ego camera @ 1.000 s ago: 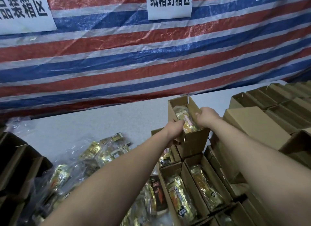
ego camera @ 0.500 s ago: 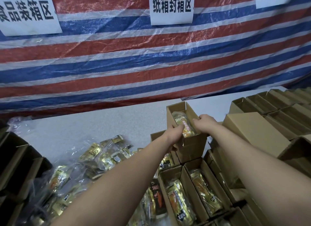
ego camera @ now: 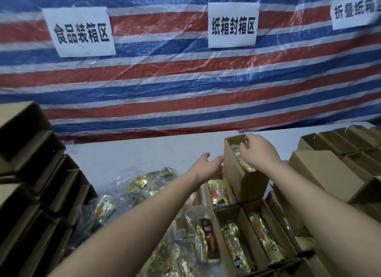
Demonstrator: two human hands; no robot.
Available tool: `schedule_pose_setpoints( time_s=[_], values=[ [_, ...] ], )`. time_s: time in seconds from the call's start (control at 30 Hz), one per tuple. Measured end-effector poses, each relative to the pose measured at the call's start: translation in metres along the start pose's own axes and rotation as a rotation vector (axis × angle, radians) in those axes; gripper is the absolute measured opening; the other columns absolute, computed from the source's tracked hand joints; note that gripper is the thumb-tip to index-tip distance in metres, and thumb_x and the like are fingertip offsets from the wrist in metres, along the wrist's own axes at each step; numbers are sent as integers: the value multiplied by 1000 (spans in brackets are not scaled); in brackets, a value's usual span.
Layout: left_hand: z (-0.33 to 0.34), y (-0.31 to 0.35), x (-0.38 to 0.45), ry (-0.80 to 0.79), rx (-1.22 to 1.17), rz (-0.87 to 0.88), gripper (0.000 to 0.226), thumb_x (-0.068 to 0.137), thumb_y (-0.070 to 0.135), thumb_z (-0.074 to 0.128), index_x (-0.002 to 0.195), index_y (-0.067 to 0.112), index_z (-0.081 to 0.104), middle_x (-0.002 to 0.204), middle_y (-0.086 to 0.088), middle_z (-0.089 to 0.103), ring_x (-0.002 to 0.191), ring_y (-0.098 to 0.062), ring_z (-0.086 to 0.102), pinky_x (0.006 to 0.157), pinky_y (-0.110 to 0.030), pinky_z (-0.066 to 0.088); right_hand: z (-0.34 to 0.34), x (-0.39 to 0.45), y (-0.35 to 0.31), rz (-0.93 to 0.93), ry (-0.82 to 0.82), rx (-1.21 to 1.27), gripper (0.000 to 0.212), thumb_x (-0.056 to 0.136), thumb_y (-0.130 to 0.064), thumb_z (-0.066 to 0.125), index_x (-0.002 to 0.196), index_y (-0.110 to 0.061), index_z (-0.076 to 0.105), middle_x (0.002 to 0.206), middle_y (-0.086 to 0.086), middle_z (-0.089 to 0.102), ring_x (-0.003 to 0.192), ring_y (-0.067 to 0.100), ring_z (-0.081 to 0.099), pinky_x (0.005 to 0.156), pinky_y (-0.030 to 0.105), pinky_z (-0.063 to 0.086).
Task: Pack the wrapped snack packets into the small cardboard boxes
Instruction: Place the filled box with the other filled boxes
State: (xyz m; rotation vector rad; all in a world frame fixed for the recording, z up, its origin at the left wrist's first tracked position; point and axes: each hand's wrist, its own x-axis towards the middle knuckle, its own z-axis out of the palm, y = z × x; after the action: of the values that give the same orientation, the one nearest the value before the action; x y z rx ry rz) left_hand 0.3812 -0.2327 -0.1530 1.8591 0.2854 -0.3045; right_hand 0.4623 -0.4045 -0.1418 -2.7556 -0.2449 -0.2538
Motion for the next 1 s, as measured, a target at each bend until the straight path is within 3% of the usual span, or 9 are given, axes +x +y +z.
schedule_pose_setpoints(
  time_s=[0.17,0.3,0.43,0.5,0.6,0.77,0.87,0.93,1.0],
  values=[
    [-72,-25,-82,145,-4,31,55,97,50,48,139,14,46,134,-5,54,117,-23,57,104,-44,47,-9,-48,-83,-121,-77,196,28,97,-39,46,114,-22,60,100,-5,64,81,10,60,65,31,51],
    [-108,-68,-156,162,-105,26,30,98,45,51,109,19,63,109,-3,68,93,-15,65,85,-34,53,-1,-113,-132,-152,-191,295,12,97,-43,49,96,-34,58,92,-17,63,80,4,60,67,28,52],
    [-124,-129,-221,231,-134,-20,22,99,35,52,95,18,65,98,-3,68,83,-15,62,73,-28,49,27,-193,-163,-210,-354,320,20,95,-35,53,83,-25,65,79,-8,68,75,13,64,61,27,47],
    [-124,-160,-249,281,-145,-66,20,98,31,53,90,17,65,92,-2,68,79,-15,61,69,-30,46,43,-230,-171,-199,-436,351,22,96,-32,53,87,-19,69,81,-2,69,79,18,65,72,35,51],
    [-121,-201,-287,336,-163,-131,25,97,31,55,92,10,68,83,0,66,71,-13,58,66,-26,42,62,-277,-178,-179,-530,391,14,98,-28,56,92,-27,68,89,-6,70,83,10,64,81,34,54],
    [-121,-237,-327,366,-164,-162,21,98,29,55,87,15,66,78,2,63,71,-11,57,65,-23,43,76,-321,-191,-175,-587,375,18,97,-29,58,81,-35,63,83,-12,67,76,-1,60,65,14,45],
    [-135,-230,-337,449,-109,-93,20,97,26,55,89,14,68,79,1,67,71,-9,60,69,-28,50,72,-325,-213,-184,-616,396,15,98,-29,57,87,-38,61,90,-15,67,83,1,63,73,19,49],
    [-159,-210,-340,565,-51,-4,16,98,29,54,93,21,68,85,7,70,69,0,62,66,-19,51,68,-317,-235,-226,-605,421,14,99,-29,56,91,-40,61,91,-16,66,79,-1,61,68,15,48],
    [-194,-183,-337,690,12,88,11,98,34,53,100,31,63,96,11,68,79,1,63,70,-16,51,61,-303,-263,-276,-588,448,15,100,-31,55,111,-33,63,100,-14,66,81,1,62,67,14,50]
  ],
)
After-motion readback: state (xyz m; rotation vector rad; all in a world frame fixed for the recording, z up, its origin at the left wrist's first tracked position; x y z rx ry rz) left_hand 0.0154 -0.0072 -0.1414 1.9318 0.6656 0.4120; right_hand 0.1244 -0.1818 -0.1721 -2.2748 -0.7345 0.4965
